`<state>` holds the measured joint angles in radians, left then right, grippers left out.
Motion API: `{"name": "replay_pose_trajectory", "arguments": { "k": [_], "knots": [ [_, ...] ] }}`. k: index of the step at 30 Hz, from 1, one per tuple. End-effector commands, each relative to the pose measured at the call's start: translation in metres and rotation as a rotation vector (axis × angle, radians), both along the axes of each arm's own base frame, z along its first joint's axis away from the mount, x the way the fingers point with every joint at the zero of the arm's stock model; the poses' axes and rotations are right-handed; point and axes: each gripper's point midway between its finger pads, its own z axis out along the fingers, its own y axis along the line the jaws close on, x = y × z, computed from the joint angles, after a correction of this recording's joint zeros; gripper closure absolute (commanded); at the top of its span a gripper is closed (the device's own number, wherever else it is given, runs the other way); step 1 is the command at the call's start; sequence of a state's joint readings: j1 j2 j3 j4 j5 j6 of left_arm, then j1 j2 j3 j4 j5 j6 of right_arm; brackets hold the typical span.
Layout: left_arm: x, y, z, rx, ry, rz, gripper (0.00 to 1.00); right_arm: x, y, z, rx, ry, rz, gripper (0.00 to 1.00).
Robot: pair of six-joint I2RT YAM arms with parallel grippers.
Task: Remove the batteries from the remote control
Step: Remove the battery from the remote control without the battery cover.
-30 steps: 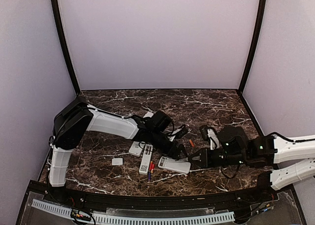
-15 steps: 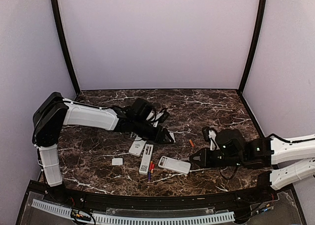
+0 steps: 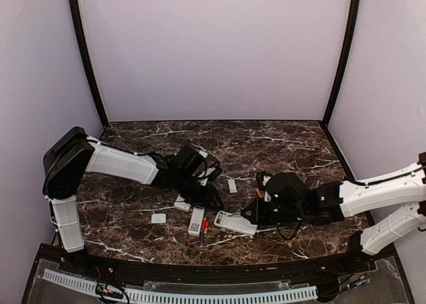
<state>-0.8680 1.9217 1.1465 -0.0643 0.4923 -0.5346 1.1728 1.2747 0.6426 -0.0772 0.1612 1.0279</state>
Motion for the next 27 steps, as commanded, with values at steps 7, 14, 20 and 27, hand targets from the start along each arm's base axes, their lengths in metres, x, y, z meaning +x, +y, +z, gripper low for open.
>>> {"name": "replay_pose_trajectory", "arguments": {
  "k": [7,14,20,27],
  "knots": [
    [-0.011,0.02,-0.014,0.086,0.01,-0.005,0.77,0.007,0.021,0.002,-0.026,0.037,-0.033,1.0],
    [-0.016,0.016,-0.016,0.067,0.034,-0.028,0.83,0.007,0.027,-0.011,-0.095,0.089,-0.059,1.0],
    [-0.021,0.014,-0.021,0.064,0.056,-0.043,0.87,0.007,0.026,-0.02,-0.155,0.112,-0.089,1.0],
    [-0.026,0.011,-0.028,0.068,0.069,-0.056,0.91,0.007,0.024,-0.029,-0.167,0.134,-0.121,1.0]
  ]
}}
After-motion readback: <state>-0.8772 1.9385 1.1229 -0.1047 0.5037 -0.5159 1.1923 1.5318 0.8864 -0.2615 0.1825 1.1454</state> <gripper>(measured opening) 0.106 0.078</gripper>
